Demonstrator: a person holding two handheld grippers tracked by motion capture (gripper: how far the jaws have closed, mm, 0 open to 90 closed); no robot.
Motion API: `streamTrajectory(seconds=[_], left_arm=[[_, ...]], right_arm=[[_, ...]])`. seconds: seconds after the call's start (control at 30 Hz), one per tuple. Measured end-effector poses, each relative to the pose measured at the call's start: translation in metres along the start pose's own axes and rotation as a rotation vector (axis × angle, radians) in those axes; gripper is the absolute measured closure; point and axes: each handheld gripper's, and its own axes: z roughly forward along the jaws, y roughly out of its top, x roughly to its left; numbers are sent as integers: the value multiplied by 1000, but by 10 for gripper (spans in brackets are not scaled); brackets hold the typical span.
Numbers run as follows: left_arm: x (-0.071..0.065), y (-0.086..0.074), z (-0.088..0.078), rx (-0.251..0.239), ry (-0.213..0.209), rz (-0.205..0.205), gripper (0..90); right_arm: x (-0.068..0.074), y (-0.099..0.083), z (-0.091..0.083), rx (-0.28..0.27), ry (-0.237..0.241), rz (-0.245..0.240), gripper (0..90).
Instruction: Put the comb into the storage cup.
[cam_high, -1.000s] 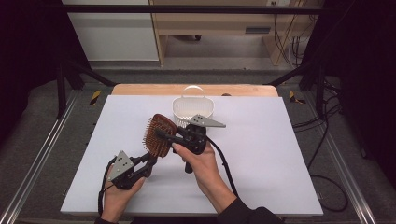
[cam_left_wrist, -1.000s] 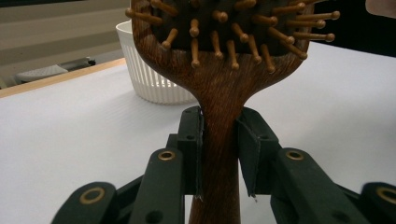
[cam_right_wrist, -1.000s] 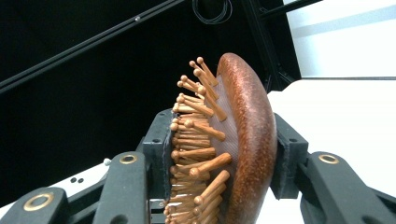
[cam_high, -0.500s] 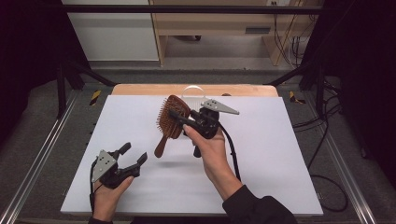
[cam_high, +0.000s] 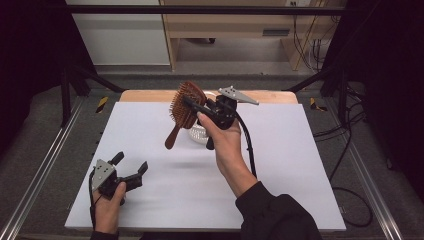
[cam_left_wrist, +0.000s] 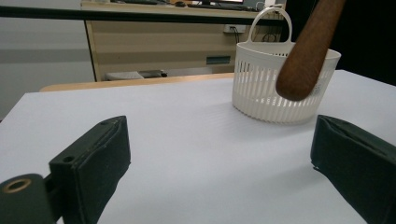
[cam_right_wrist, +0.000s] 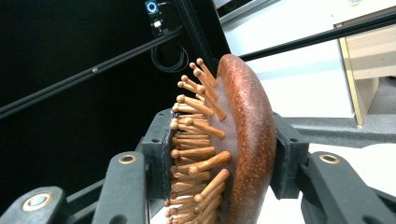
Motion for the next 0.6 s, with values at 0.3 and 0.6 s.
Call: streamTrajectory(seconds=[0.3, 0.6], left_arm=[[2, -2, 0, -4, 5, -5, 37], [8, -3, 0, -5, 13, -35, 37]], right_arm=[[-14, 16, 12, -41, -40, 34, 510], [-26, 31, 20, -84, -69, 41, 510]])
